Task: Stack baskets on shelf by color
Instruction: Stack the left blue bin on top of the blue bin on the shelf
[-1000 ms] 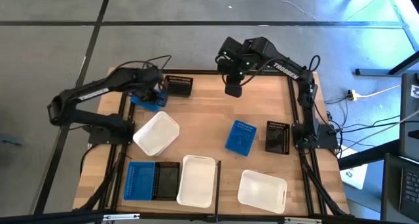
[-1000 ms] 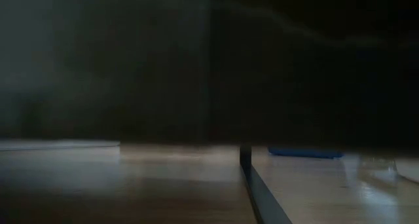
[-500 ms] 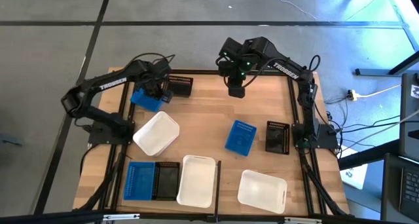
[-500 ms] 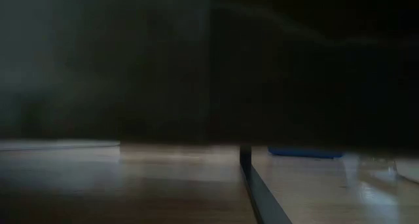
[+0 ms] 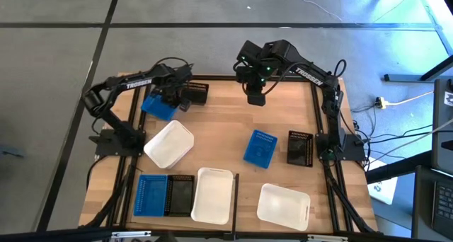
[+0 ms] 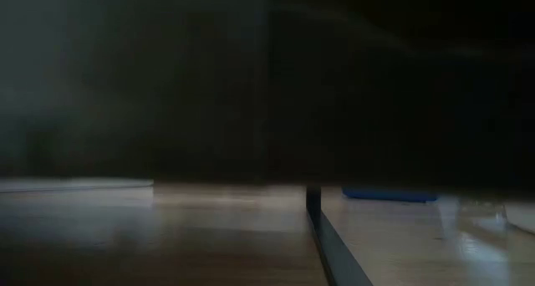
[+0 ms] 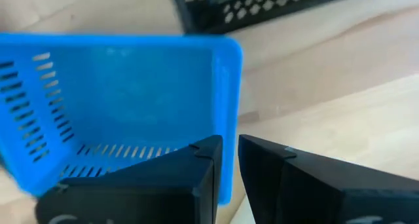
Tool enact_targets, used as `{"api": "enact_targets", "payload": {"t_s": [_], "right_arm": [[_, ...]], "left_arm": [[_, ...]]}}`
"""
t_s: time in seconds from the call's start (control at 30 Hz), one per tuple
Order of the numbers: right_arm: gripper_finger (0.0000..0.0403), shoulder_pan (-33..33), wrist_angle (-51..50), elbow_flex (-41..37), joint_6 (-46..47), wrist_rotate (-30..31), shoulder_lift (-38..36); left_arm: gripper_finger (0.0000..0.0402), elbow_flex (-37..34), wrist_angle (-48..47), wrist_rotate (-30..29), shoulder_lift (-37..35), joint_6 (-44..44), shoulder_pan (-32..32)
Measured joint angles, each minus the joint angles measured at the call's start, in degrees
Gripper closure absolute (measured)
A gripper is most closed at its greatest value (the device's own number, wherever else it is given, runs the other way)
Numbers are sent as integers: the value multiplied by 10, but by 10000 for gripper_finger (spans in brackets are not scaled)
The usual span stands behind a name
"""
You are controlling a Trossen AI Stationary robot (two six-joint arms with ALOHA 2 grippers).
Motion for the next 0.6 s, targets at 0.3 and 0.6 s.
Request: {"api": "enact_targets", "payload": {"t_s": [0.3,0.6], "right_arm": [[402,0,0,0,-24,-62,0],[402,0,0,0,-24,-62,0]], "left_arm": [[360,0,21,-8,1,4,0],[360,-19,42,-11,1,10,2]]}}
